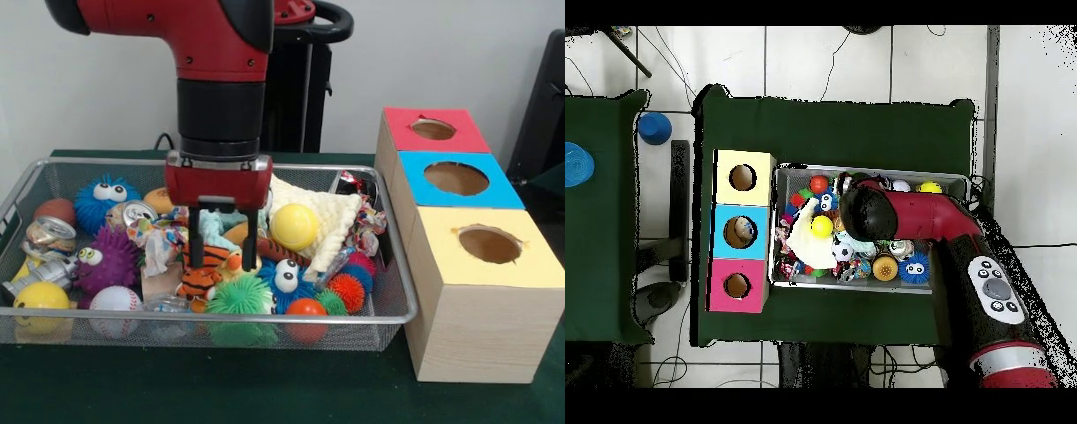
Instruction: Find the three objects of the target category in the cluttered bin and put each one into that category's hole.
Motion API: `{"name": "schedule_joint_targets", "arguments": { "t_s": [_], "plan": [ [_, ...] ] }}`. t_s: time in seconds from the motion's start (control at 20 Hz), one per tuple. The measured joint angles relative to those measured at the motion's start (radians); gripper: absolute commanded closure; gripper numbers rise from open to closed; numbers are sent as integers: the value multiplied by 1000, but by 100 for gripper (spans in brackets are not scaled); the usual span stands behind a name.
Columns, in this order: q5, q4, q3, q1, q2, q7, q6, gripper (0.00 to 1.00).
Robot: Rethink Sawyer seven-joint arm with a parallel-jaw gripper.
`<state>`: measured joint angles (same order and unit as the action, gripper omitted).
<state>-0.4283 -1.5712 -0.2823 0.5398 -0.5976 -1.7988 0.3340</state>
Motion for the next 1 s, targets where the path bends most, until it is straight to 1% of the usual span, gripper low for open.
{"name": "schedule_joint_targets", "arguments": {
  "t_s": [0.35,0.45,0.6,0.8,1.0],
  "plan": [
    [-1,9,-3,66,21,0,0,0],
    [-2,10,-4,98,26,0,0,0],
    [-2,13,-4,121,32,0,0,0],
    [-2,29,-4,135,50,0,0,0],
    [-3,43,-4,127,74,0,-3,0]
  ]
}}
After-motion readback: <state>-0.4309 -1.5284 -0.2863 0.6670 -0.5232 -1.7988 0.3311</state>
